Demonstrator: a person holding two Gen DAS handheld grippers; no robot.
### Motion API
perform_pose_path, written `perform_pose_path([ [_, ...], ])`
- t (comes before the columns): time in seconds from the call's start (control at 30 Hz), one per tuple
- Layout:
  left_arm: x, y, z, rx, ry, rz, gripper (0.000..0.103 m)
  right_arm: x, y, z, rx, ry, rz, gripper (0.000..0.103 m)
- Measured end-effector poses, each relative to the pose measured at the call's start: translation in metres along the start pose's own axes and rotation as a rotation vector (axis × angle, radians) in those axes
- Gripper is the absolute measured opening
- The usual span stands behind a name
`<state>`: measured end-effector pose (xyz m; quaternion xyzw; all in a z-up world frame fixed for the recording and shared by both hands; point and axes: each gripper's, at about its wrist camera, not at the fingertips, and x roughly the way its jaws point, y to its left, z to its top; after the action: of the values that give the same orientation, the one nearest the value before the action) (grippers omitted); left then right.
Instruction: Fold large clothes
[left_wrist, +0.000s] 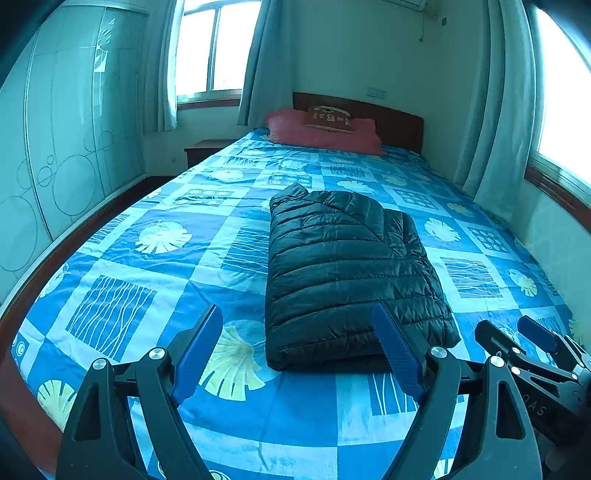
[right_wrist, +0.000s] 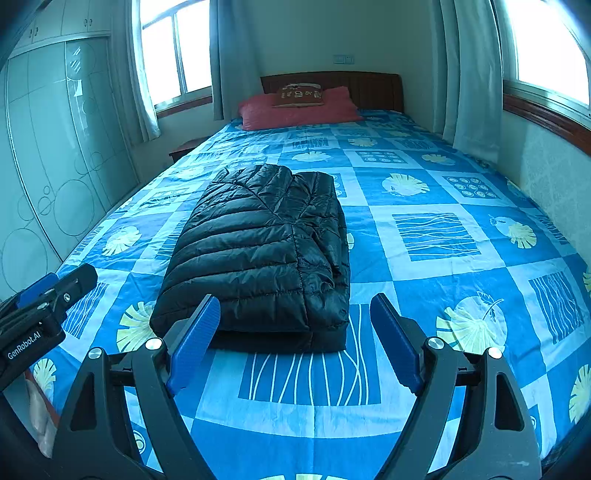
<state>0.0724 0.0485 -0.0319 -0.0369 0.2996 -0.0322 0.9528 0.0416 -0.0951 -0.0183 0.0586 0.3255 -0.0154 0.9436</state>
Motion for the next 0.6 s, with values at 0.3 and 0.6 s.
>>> perform_pose_path([
  [0.3, 0.007, -0.001, -0.004, 0.001, 0.014, 0.055, 0.088, 0.002, -0.001, -0.001, -0.002, 0.007, 0.009, 0.083],
  [0.6, 0.035, 0.015, -0.008, -0.017, 0.094, 0.04, 0.088, 0.015, -0.02, -0.006, 0.032, 0.018, -0.016, 0.091],
])
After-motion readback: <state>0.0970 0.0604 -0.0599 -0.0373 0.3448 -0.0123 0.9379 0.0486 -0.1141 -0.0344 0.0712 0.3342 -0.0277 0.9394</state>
